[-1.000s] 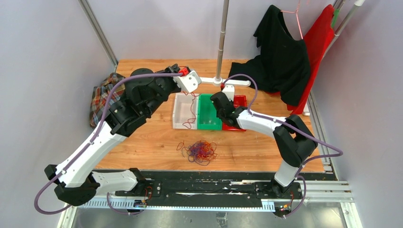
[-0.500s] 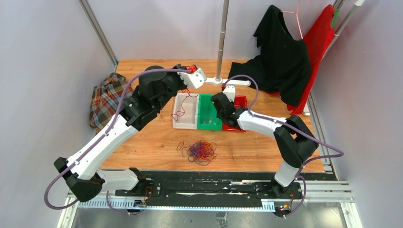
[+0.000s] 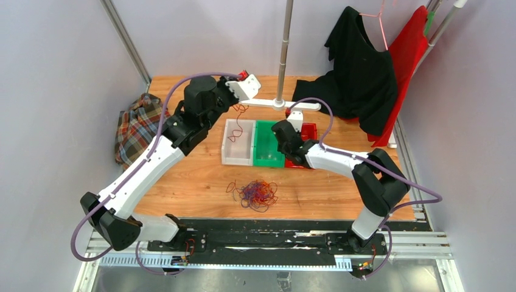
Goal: Untangle the cables
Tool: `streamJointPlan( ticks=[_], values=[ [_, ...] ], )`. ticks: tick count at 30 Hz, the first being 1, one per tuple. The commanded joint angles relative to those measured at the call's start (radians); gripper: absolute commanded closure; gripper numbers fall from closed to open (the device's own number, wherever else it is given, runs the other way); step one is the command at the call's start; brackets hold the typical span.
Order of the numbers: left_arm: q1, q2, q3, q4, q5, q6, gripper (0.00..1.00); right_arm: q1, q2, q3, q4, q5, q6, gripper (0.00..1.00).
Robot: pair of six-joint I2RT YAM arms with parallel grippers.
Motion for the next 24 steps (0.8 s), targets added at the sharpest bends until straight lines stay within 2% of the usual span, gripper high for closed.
streamJointPlan(
  ticks=[1, 5, 8, 15, 24],
  values=[
    [0.003, -0.042, -0.079, -0.027, 0.044, -0.064, 1.0, 0.012, -0.007, -0.033, -0.033, -0.016, 0.023, 0.64],
    [0.003, -0.082, -0.21, -0.081, 0.062, -0.088, 1.0, 0.011, -0.032, -0.037, -0.03, -0.021, 0.017, 0.47],
    [0.003, -0.092, -0.27, -0.113, 0.066, -0.112, 1.0, 0.01, -0.052, -0.037, -0.029, -0.026, 0.015, 0.4],
    [0.002, -0.049, -0.323, -0.127, 0.068, -0.125, 1.0, -0.003, -0.129, -0.048, -0.026, -0.046, 0.006, 0.39],
    [-0.004, 0.087, -0.378, -0.024, 0.065, -0.144, 1.0, -0.011, -0.298, -0.107, -0.014, -0.128, -0.047, 0.39]
  ],
)
